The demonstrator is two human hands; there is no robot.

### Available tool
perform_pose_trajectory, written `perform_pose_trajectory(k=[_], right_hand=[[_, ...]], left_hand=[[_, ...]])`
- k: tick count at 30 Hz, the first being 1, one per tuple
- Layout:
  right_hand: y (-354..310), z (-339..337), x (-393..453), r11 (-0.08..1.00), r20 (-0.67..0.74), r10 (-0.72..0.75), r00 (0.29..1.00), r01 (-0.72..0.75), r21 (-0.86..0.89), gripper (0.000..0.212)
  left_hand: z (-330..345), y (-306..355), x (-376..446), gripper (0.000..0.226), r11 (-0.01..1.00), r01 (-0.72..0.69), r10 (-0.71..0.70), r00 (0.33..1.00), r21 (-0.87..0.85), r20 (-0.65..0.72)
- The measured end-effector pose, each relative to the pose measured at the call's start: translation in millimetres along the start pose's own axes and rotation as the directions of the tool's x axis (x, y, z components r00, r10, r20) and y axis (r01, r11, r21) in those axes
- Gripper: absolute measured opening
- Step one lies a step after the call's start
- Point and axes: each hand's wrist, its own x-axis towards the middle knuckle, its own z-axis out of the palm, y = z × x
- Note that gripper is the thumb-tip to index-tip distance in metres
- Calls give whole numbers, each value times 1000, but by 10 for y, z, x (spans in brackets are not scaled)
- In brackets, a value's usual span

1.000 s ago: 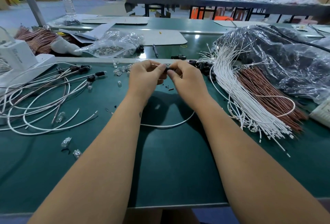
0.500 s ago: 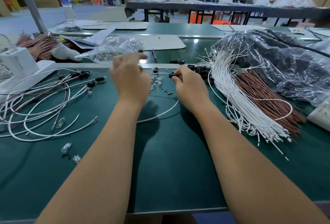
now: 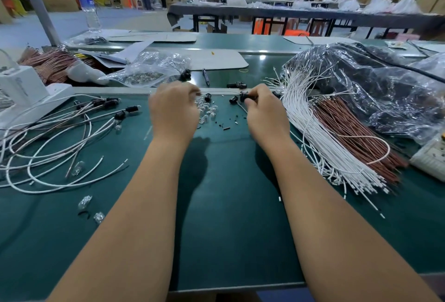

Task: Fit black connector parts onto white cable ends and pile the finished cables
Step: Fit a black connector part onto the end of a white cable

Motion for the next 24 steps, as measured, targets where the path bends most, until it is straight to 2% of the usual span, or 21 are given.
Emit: perform_pose_trajectory(k=[2, 4, 6, 9, 11, 14, 17, 19, 21, 24], right_hand=[[22, -16, 14, 997, -8, 62, 998, -61, 42, 9], [7, 11, 2, 998, 23, 44, 999, -45, 38, 8], [-26, 50, -21, 1000, 71, -10, 997, 8, 26, 8], [-82, 96, -65, 991, 142, -132, 981, 128, 41, 8], [-114, 113, -93, 983, 167, -185, 968, 180, 41, 9], [-124, 122, -107, 979, 180, -203, 963, 201, 27, 10], [-107, 114, -104, 978, 176, -204, 963, 206, 6, 11], [-80, 110, -91, 972, 161, -181, 970, 202, -121, 11], [-33, 104, -65, 961, 128, -131, 983, 157, -227, 10], [21, 82, -31, 976, 109, -24, 994, 47, -214, 9]], left_hand=[[-43, -99, 8, 28, 986, 150, -143, 985, 67, -96], [-54, -142, -5, 29, 964, 231, -218, 970, 130, -105], [-33, -119, -15, 31, 970, 185, -177, 982, 158, -65], [26, 28, -29, 28, 995, -73, 72, 997, 73, 20], [56, 121, -48, 22, 983, -183, 183, 982, -5, 50], [70, 99, -48, 18, 984, -131, 144, 984, -123, 105], [72, 35, -35, 20, 976, -59, 107, 968, -212, 225], [81, 14, -32, 23, 987, -46, 83, 967, -154, 241], [83, -46, -27, 26, 1000, -21, 20, 982, 2, 187], [56, -166, -19, 30, 974, 92, -121, 984, 206, 130]])
